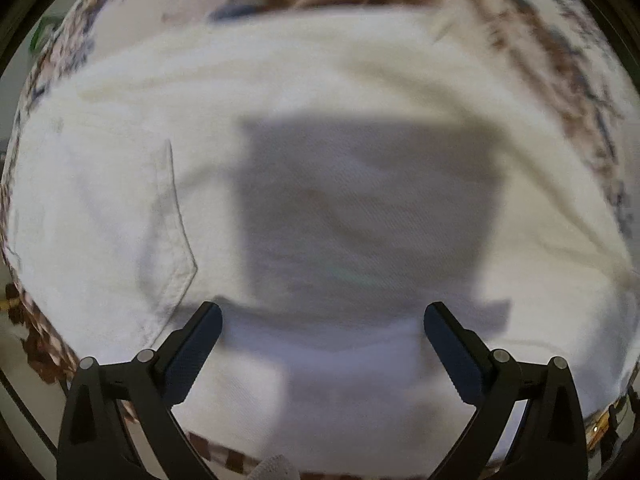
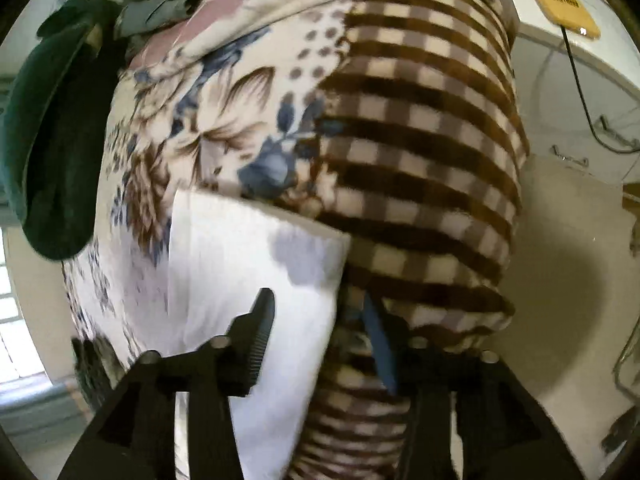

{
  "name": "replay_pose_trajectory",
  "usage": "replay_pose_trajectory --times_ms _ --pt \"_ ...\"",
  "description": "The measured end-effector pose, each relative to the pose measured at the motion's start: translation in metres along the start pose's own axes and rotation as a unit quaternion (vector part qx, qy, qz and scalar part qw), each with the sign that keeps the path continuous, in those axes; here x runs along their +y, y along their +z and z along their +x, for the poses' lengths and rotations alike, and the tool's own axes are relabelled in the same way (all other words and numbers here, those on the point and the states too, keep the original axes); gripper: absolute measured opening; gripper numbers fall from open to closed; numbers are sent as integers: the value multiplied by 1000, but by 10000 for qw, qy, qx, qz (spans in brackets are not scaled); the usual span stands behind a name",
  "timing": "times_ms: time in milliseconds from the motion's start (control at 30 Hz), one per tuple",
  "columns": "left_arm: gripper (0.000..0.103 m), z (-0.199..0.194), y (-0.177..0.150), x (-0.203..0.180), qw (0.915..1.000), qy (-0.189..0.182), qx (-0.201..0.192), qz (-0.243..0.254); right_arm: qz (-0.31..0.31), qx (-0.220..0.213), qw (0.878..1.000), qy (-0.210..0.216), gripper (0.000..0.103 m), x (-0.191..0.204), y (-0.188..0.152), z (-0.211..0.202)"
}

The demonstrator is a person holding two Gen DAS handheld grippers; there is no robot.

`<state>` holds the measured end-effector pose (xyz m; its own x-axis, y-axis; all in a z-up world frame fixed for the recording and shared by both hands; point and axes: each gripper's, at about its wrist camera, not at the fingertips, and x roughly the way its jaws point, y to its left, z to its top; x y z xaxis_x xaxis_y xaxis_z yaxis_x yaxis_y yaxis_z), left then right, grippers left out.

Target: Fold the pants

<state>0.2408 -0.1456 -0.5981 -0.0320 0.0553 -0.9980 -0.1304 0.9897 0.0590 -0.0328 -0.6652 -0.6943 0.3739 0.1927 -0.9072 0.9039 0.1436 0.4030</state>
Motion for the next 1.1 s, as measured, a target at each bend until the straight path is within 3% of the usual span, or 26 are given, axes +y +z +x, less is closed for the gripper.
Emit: replay_pose_trajectory --times_ms 100,167,267,400,467,500,633,933,1033,1100 --pt "103 -28 -1 -16 9990 190 -335 235 -1043 318 9940 -11 49 46 -31 -1" --pt "103 -39 5 -25 9979 256 -497 334 -1822 824 9797 120 49 91 -62 15" --pt "103 -42 24 -44 9953 439 -682 531 -2999 1615 9399 251 49 174 -116 60" --pt "103 -22 49 -65 9938 632 -498 768 -3719 2434 8957 143 49 252 -170 135" --pt "103 -7 59 -73 9938 707 -351 786 -3901 2653 8817 -117 49 275 -187 169" --pt "103 0 63 -74 9939 709 -338 774 -3885 2658 8819 -259 49 281 -192 181" --pt "103 14 70 -73 9952 629 -265 700 -3495 2521 9012 -456 49 281 -184 201" --pt "103 20 65 -54 9958 520 -318 688 -3024 2482 9201 -168 49 267 -166 199" --pt "103 1 81 -48 9945 620 -488 682 -3016 2576 9180 47 50 267 -164 184" --pt "103 -22 68 -37 9944 518 -686 620 -3093 2438 9187 286 50 260 -157 159"
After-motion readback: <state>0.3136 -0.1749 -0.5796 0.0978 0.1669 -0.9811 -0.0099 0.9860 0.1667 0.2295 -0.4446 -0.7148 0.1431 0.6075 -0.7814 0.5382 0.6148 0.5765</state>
